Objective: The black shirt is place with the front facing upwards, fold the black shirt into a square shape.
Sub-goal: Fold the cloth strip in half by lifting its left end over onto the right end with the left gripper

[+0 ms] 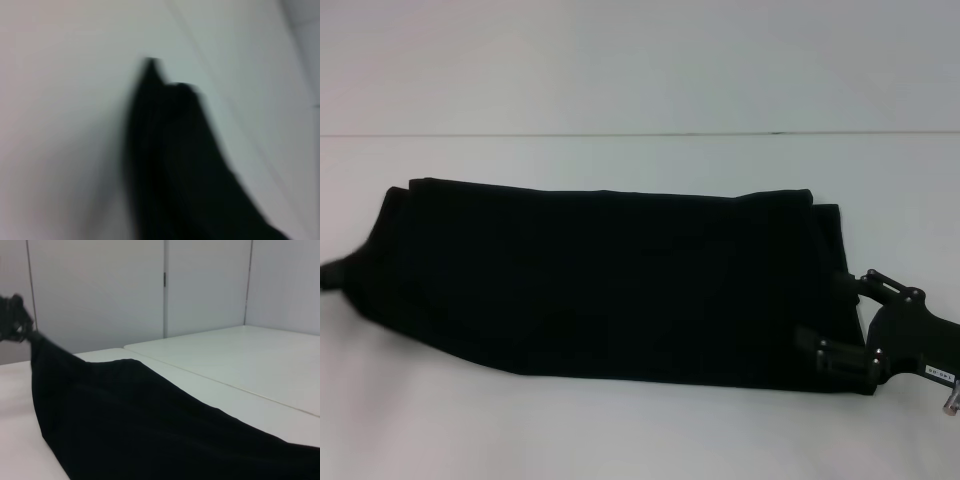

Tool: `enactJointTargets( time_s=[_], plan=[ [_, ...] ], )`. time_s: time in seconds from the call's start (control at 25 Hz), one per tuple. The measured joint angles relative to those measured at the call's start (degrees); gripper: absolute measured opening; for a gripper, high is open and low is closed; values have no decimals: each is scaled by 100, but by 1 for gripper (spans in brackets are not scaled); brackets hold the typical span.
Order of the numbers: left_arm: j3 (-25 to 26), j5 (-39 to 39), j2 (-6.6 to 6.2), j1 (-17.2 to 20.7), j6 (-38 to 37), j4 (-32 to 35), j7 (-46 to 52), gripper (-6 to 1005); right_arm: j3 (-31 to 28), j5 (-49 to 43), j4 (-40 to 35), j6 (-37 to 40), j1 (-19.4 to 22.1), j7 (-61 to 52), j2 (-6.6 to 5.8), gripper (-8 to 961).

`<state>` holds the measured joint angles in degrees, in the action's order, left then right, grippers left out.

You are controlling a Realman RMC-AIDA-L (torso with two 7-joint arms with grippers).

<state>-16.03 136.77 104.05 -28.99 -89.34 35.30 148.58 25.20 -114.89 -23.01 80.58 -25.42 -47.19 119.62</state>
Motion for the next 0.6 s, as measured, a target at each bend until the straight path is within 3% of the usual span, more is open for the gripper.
enactJointTargets(
  time_s=[0.24, 0.48, 0.56, 0.6],
  plan=[
    [-55, -726, 136, -678, -411, -44, -67, 26, -46, 0, 2, -61, 80, -153, -20, 946],
    [-150, -810, 608, -1935, -290, -152, -278, 26, -71, -9, 24, -112, 138, -172, 2, 946],
    [-150, -810, 608, -1935, -290, -152, -278, 26, -70, -13, 47, -117, 144, -185, 6, 946],
    [-260, -811, 899, -2368, -151, -217, -395, 26, -70, -14, 61, -122, 143, -207, 7, 946]
  ],
)
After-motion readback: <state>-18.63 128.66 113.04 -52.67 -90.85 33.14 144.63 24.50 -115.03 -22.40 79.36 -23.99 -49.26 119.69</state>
